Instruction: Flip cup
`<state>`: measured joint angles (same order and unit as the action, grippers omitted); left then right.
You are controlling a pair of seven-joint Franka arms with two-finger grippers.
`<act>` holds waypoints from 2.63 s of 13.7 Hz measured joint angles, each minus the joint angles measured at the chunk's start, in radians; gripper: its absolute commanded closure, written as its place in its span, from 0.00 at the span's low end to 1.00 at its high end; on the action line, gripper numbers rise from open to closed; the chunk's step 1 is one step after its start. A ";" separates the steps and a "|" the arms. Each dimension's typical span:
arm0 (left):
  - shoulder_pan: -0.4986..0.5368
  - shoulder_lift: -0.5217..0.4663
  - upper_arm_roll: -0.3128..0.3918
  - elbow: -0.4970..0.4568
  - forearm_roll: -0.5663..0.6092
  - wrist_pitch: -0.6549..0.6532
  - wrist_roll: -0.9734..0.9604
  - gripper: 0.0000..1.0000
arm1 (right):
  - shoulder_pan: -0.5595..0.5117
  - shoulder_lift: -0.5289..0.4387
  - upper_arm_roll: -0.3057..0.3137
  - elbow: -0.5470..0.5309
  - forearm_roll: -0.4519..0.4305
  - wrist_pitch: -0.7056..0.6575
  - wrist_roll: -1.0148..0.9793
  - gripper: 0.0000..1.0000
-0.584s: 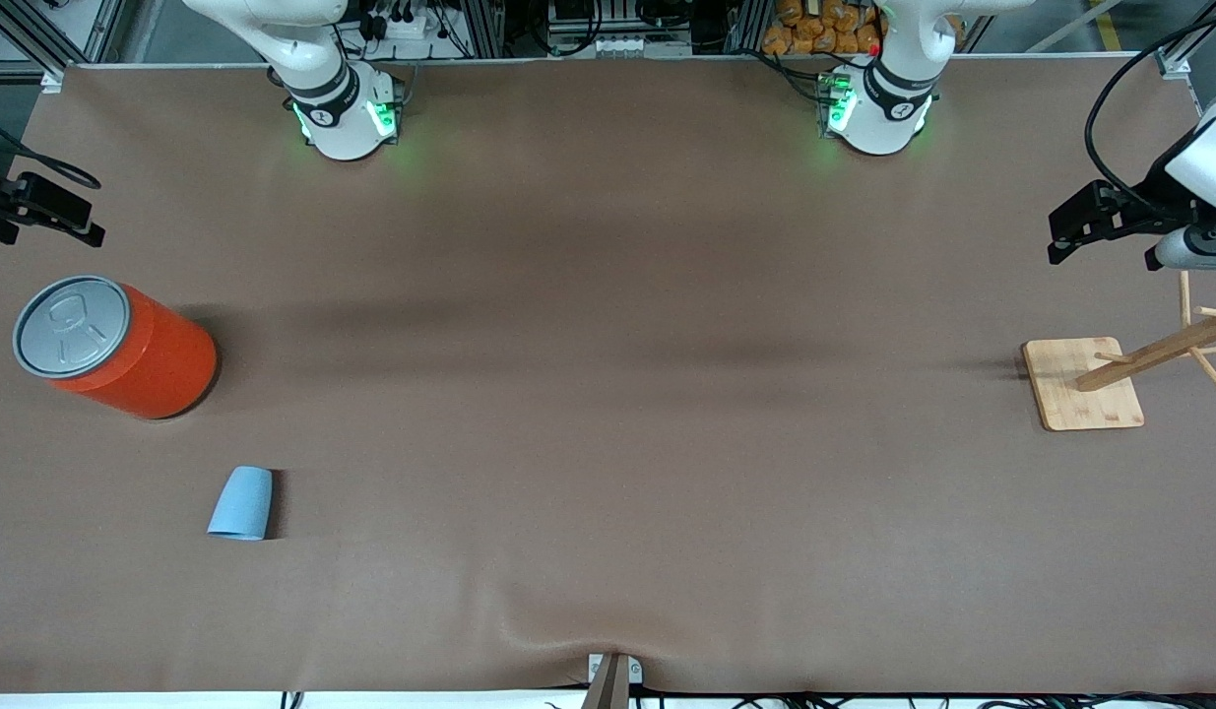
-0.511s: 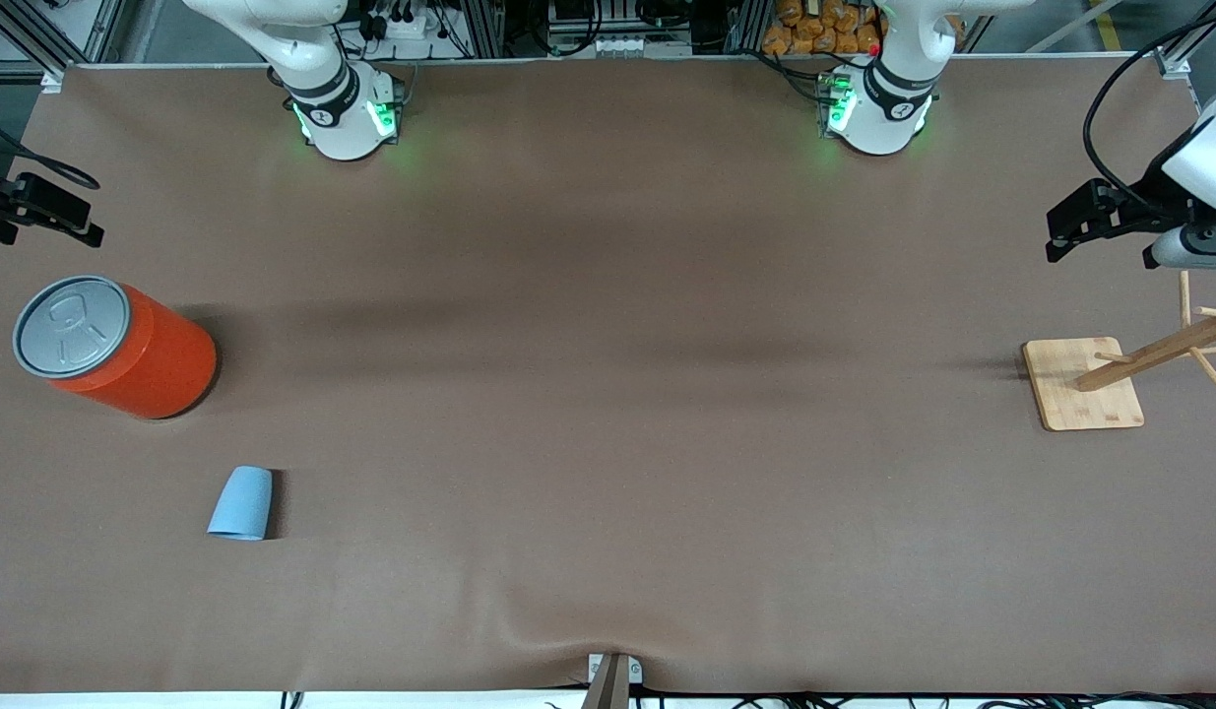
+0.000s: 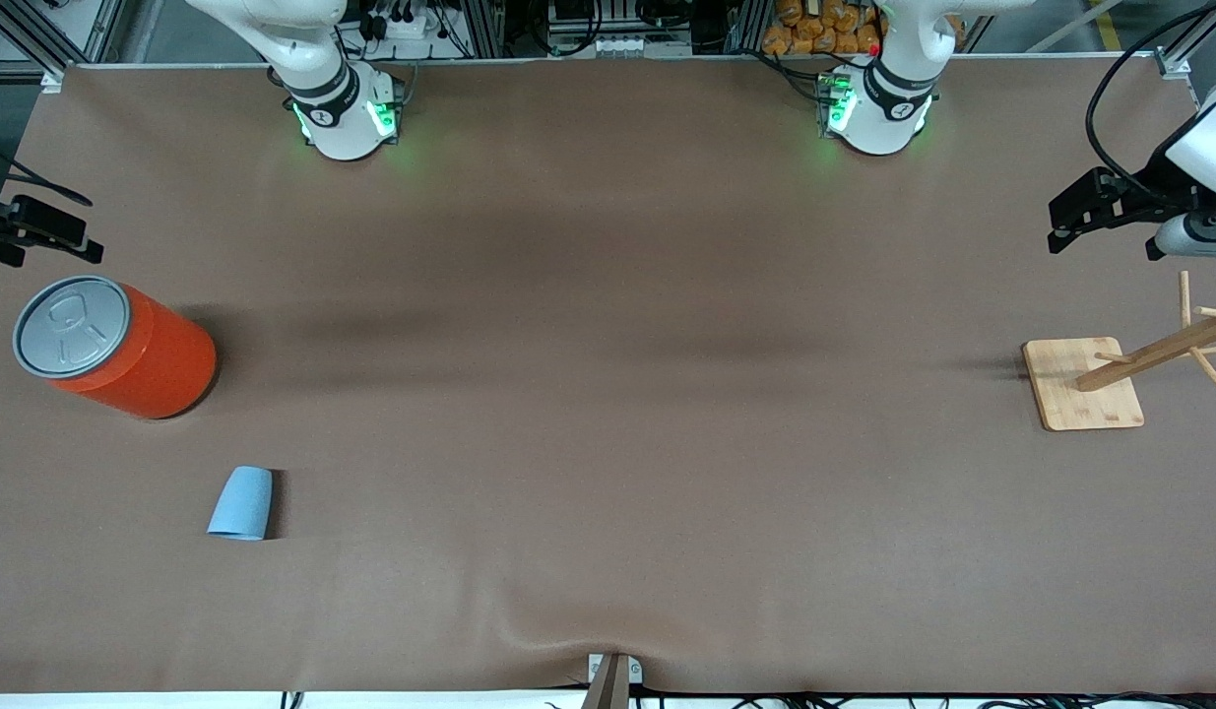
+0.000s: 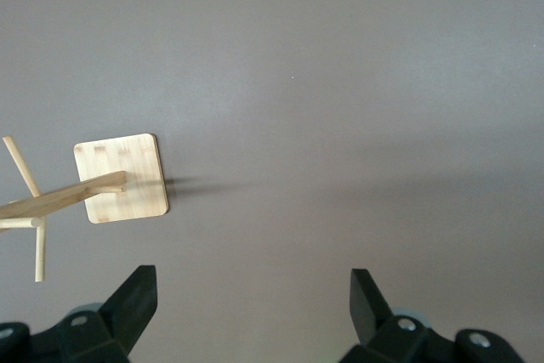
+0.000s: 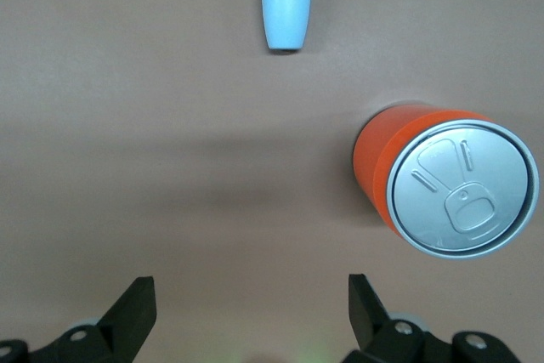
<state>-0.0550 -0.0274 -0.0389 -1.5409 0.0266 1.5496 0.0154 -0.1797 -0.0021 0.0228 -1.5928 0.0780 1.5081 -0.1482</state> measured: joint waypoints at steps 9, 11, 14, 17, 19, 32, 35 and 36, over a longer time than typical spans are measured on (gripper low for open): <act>0.003 0.005 0.002 0.000 0.000 -0.002 0.000 0.00 | 0.053 0.027 0.016 -0.102 -0.011 0.172 0.000 0.00; 0.003 0.005 0.002 0.000 0.000 -0.002 0.000 0.00 | 0.069 0.027 0.016 -0.145 -0.029 0.221 0.000 0.00; 0.003 0.005 0.002 0.000 0.000 -0.002 0.000 0.00 | 0.076 0.027 0.017 -0.207 -0.043 0.292 0.000 0.00; 0.002 0.005 0.002 0.001 0.000 -0.001 0.000 0.00 | 0.076 0.028 0.017 -0.318 -0.043 0.424 0.003 0.00; 0.002 0.005 0.002 0.001 0.000 -0.001 0.000 0.00 | 0.076 0.036 0.016 -0.414 -0.043 0.560 0.007 0.00; 0.001 0.006 0.001 0.001 -0.002 -0.001 0.000 0.00 | 0.078 0.626 0.017 -0.216 -0.046 1.141 -0.006 0.00; 0.001 0.006 0.001 0.001 -0.002 0.000 0.000 0.00 | 0.079 0.695 0.016 -0.134 -0.051 1.141 -0.045 0.00; 0.001 0.006 0.001 0.001 -0.002 0.000 0.000 0.00 | 0.079 0.704 0.016 -0.119 -0.053 1.141 -0.064 0.00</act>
<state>-0.0542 -0.0212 -0.0382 -1.5396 0.0249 1.5492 0.0156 -0.1010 0.7016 0.0387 -1.7114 0.0249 2.6494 -0.2118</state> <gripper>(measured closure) 0.000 0.000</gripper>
